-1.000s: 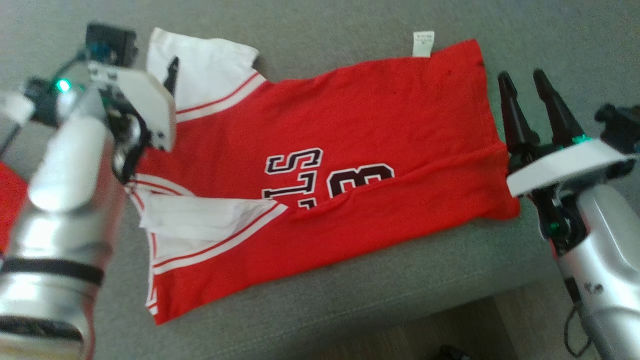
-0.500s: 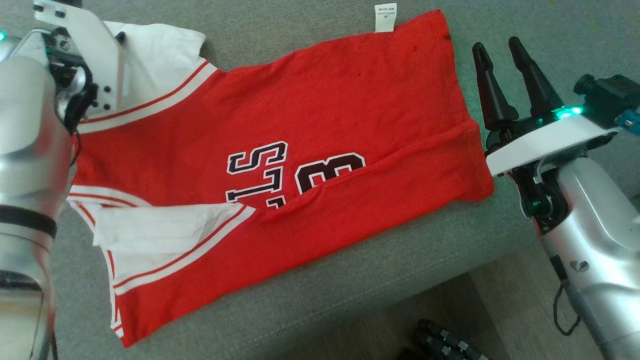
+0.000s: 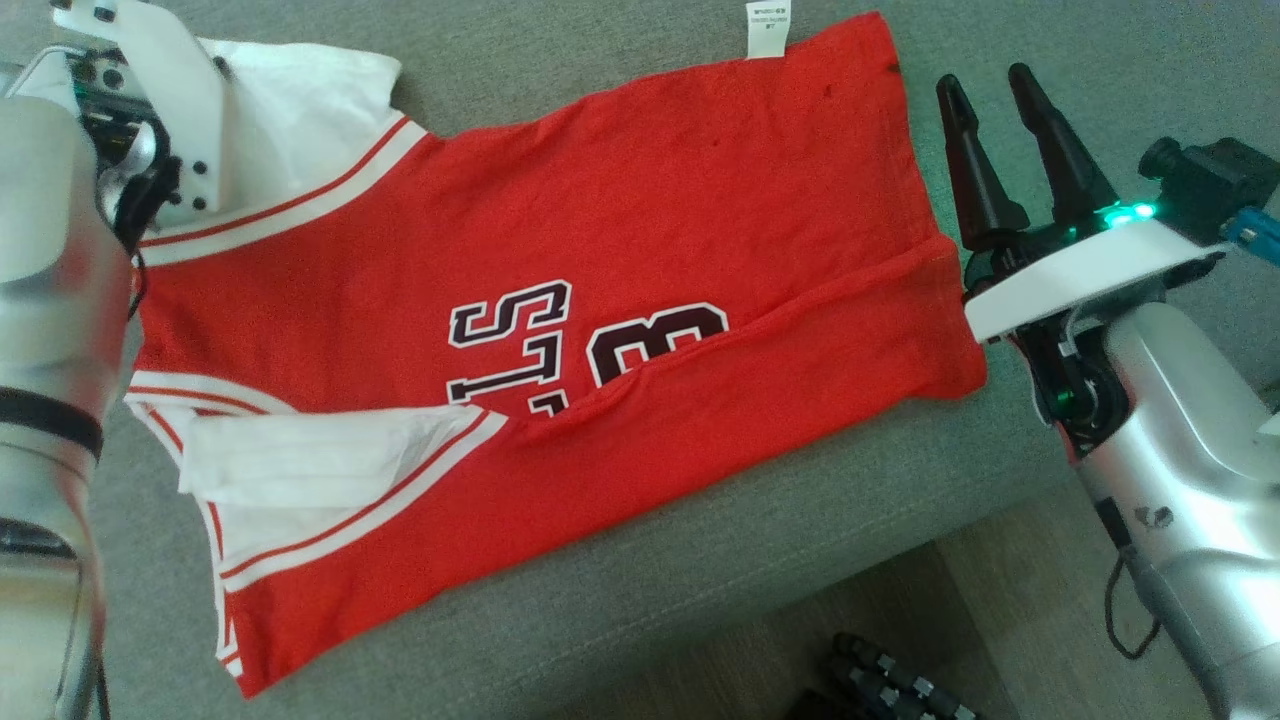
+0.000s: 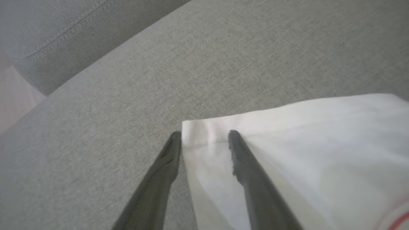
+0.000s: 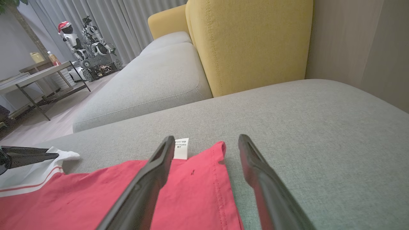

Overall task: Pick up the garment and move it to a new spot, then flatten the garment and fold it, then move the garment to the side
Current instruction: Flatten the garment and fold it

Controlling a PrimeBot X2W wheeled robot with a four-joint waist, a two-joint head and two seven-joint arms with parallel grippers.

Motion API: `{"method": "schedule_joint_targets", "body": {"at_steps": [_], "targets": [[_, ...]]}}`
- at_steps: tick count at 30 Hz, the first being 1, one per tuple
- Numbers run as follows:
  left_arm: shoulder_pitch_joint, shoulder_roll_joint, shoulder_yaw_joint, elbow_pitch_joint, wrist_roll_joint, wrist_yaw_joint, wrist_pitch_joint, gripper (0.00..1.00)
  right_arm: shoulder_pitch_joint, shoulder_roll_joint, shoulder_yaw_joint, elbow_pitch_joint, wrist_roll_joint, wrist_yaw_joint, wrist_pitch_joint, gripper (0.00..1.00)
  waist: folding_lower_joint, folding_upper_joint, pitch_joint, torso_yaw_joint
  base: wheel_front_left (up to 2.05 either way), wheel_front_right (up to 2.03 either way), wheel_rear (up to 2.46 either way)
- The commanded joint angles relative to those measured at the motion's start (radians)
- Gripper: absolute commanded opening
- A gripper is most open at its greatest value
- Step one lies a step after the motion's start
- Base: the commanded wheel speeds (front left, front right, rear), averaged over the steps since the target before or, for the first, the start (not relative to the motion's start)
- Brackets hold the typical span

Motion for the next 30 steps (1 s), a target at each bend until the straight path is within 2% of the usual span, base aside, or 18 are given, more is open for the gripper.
{"method": "schedule_joint_targets", "body": {"at_steps": [1,6,12,17,21,30], "targets": [[-0.044,0.024,0.02,-0.005,-0.015,-0.003,-0.003,0.0,-0.016,-0.023,0.01,-0.015,0.007,-0.001,-0.014,1.0,0.0,0.0,0.0,0.004,0.0,0.0,0.0],[-0.048,0.002,0.032,-0.003,-0.046,-0.003,-0.045,0.0,-0.023,-0.037,0.013,0.0,0.008,-0.001,-0.018,1.0,0.0,0.0,-0.01,0.027,0.0,0.0,0.0],[-0.028,-0.041,0.032,-0.036,-0.079,-0.005,-0.155,0.0,-0.045,-0.088,-0.001,0.031,0.032,-0.001,0.01,1.0,0.0,0.0,-0.043,0.102,0.0,0.0,0.0],[0.013,-0.065,0.003,-0.096,-0.079,-0.005,-0.246,0.0,-0.08,-0.143,-0.013,0.073,0.089,-0.001,0.102,1.0,0.0,0.0,-0.06,0.184,0.0,0.0,0.0],[0.044,-0.089,-0.007,-0.154,-0.092,-0.005,-0.28,0.0,-0.123,-0.201,-0.017,0.105,0.146,-0.001,0.194,1.0,0.0,0.0,-0.049,0.244,0.0,0.0,0.0],[0.107,-0.109,-0.031,-0.298,-0.103,0.003,-0.287,0.0,-0.186,-0.292,0.017,0.228,0.226,-0.001,0.378,1.0,0.0,0.0,-0.02,0.321,0.0,0.0,0.0]]}}
